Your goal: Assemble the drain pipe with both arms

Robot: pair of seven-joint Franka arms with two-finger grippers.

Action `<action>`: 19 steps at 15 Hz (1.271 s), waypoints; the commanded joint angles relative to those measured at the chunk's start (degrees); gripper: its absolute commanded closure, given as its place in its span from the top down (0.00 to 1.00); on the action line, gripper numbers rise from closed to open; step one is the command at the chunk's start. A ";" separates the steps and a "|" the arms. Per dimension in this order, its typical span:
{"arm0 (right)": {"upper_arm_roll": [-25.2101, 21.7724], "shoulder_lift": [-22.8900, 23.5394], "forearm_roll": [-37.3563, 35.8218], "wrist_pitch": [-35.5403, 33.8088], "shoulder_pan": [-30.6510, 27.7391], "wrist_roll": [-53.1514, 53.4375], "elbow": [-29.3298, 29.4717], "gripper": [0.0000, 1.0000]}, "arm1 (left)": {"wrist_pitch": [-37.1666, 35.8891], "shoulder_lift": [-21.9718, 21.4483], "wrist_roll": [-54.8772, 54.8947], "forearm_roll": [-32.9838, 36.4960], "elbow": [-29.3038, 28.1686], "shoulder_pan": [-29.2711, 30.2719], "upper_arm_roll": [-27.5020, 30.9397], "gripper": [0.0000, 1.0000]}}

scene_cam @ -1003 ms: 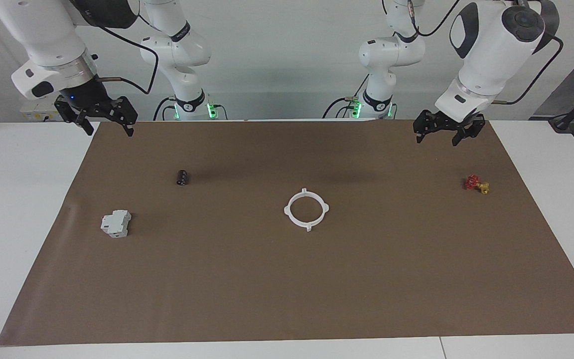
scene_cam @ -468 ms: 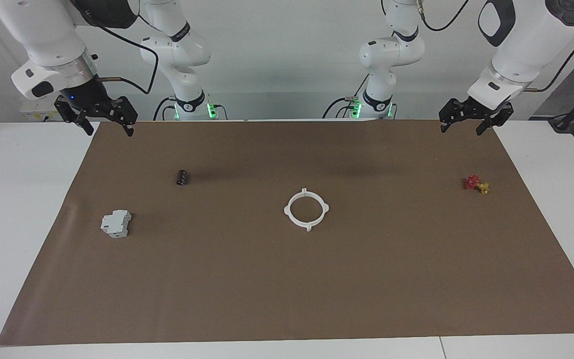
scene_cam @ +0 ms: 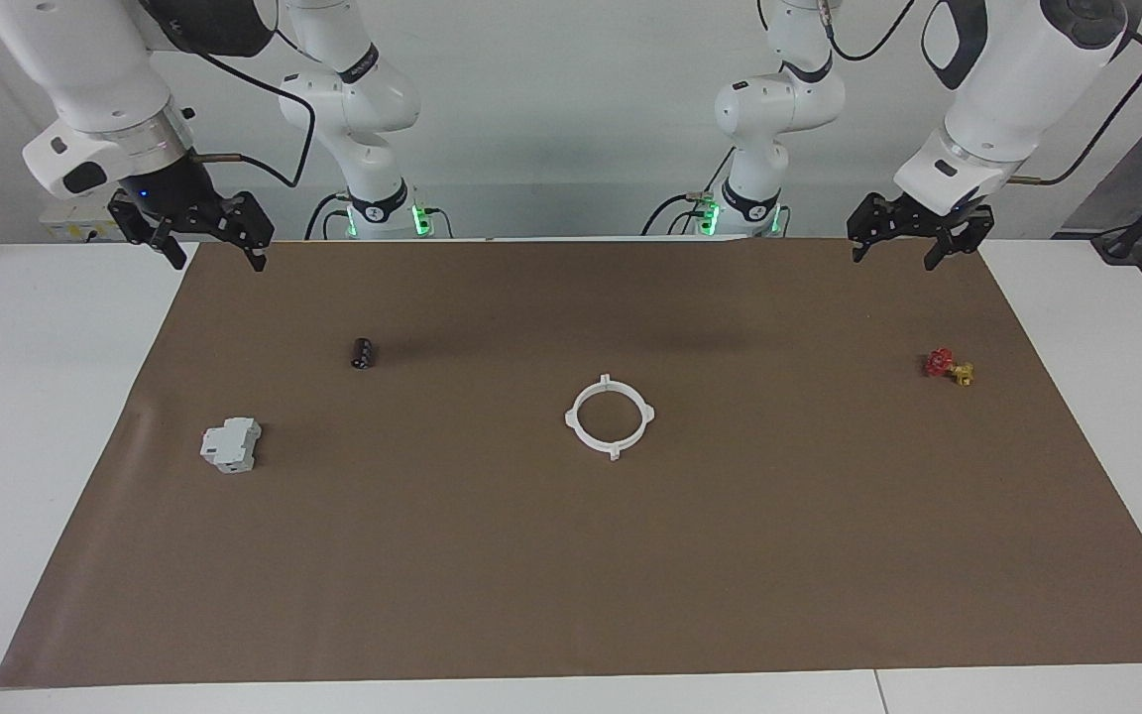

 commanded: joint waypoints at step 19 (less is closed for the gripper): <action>0.21 -0.06 0.82 -0.64 -0.62 -0.85 0.25 1.00 | -0.09 -0.65 -0.14 -0.44 -0.22 0.69 1.05 1.00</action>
